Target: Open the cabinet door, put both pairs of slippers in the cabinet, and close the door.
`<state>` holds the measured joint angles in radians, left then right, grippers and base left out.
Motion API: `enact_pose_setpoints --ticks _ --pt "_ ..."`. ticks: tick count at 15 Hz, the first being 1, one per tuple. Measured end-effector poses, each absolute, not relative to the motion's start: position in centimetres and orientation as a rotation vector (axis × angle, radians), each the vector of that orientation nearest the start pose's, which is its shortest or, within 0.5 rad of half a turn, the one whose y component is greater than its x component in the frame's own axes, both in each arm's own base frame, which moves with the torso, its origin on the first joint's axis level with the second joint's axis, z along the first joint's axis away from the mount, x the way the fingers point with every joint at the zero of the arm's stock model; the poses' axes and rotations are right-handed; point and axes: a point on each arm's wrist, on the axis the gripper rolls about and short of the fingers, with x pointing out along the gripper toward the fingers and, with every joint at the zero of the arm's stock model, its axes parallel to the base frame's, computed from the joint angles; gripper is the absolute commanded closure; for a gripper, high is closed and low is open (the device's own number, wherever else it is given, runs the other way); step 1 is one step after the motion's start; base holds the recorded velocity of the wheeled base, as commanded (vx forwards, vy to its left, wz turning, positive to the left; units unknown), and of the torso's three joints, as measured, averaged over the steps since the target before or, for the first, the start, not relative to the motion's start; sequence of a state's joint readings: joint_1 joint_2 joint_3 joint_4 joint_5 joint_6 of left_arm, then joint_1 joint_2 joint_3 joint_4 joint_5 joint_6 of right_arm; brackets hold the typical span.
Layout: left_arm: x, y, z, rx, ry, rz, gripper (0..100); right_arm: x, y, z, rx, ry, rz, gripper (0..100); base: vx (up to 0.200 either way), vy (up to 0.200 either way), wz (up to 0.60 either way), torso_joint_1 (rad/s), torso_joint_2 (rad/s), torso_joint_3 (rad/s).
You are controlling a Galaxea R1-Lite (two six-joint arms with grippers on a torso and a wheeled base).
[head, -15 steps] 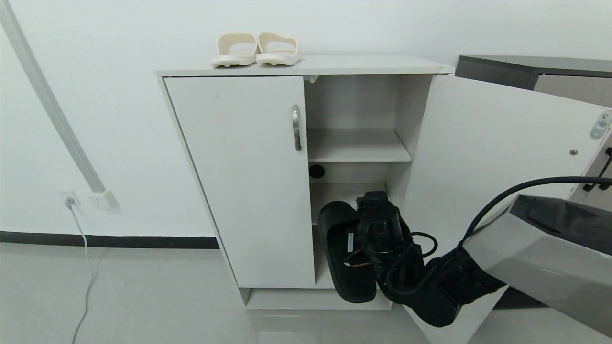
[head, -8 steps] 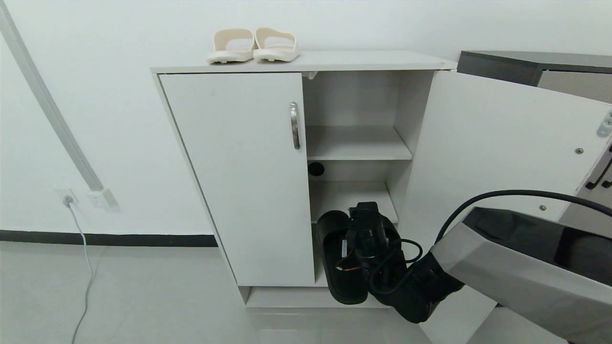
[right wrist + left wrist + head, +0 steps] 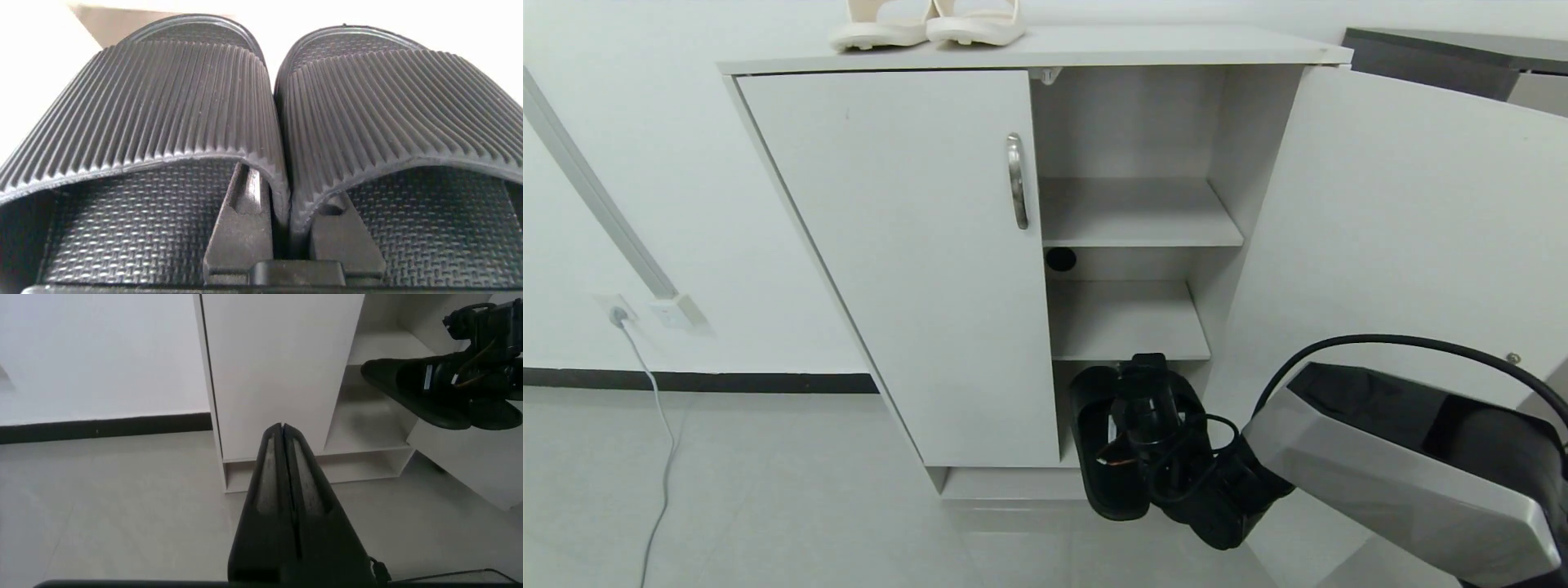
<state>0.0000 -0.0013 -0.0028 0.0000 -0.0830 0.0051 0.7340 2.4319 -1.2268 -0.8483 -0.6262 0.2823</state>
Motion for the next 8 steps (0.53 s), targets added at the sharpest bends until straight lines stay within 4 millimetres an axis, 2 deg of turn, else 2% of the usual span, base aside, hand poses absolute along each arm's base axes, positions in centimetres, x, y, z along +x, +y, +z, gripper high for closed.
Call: enact_pose_setpoints --ticks 3,6,8 --pt "-2.3 -0.2 7.6 0.006 -0.003 -0.083 100 35.0 29.4 2.6 0.067 0.204 -0.017 100 0.000 0.000 0.00 0.006 0.00 -0.052" --pt "-2.3 -0.2 7.6 0.006 -0.003 -0.083 100 35.9 29.2 2.8 0.058 0.066 -0.021 100 0.000 0.000 0.00 0.000 0.00 0.000" --pt "-2.3 -0.2 7.6 0.006 -0.003 -0.083 100 36.1 29.0 2.2 0.043 0.067 -0.028 100 0.000 0.000 0.00 0.000 0.00 0.000"
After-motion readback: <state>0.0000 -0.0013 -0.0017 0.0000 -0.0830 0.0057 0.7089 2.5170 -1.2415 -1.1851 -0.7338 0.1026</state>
